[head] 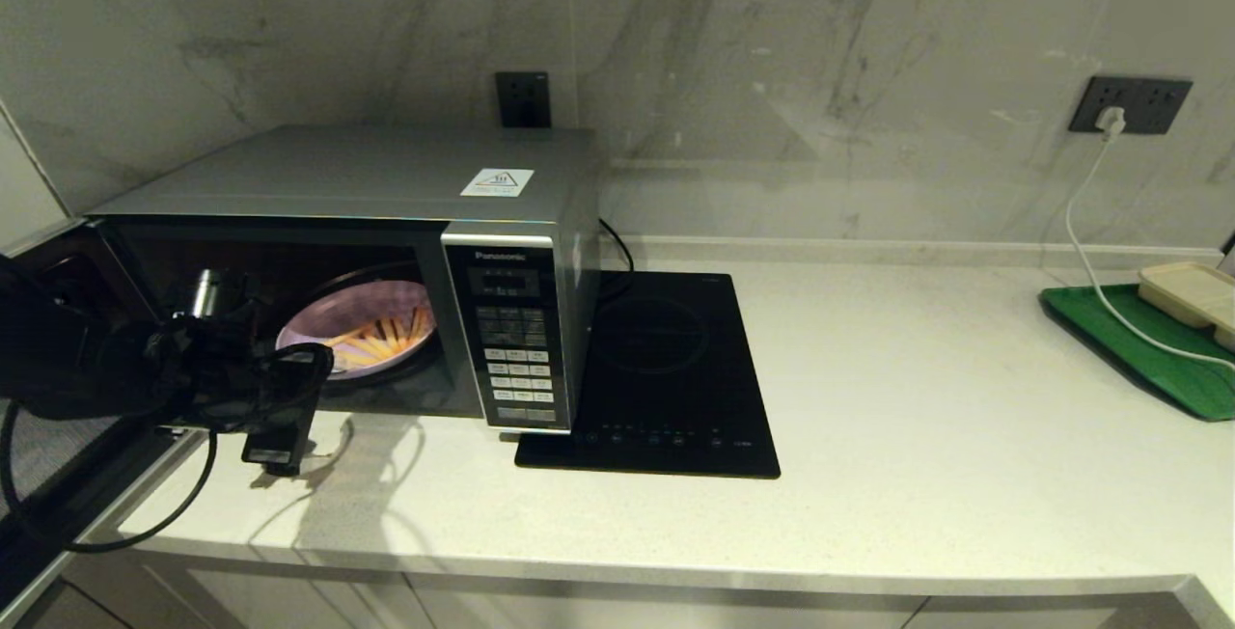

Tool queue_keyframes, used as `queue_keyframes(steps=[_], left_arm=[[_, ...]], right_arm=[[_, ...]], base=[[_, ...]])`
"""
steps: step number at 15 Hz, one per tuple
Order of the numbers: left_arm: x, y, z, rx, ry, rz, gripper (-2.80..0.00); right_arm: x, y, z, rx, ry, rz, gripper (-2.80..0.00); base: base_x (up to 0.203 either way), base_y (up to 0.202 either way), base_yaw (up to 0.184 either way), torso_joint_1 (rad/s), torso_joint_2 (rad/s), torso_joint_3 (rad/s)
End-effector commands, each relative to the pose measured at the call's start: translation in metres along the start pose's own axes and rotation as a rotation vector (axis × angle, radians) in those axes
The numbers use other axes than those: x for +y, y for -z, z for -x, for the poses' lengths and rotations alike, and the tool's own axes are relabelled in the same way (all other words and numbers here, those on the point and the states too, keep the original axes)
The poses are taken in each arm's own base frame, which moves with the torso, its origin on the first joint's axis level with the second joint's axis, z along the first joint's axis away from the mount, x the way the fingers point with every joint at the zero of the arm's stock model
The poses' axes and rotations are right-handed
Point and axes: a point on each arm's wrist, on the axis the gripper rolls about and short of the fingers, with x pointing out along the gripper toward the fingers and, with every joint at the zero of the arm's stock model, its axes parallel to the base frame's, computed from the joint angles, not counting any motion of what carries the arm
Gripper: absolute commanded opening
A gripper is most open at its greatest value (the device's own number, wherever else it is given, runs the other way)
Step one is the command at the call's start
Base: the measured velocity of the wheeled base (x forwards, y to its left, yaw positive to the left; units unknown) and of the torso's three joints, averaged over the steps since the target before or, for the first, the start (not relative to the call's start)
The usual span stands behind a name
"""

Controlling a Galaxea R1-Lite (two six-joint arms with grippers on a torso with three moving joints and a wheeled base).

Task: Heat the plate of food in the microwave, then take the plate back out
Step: Take the plate out of the microwave

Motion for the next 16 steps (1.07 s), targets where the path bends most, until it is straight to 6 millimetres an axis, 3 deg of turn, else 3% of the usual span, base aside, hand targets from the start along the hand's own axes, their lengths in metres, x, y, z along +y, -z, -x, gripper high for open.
queue_keyframes(steps=[1,16], left_arm=[[0.0007,0.0006,0.0065,-0.001,0.009,0.007,0.00],[-0.0061,-0.0009,0.0017,-0.004,0.028,-0.035,0.00]], right_arm=[[0.0000,0.0001,0.0000,0.001,0.000,-0.001,-2.80],[0.0000,0.0001,0.0000,0.001,0.000,0.000,-2.80]], base=[[0.000,0.000,0.000,0.000,0.00,0.000],[0.000,0.000,0.000,0.000,0.00,0.000]])
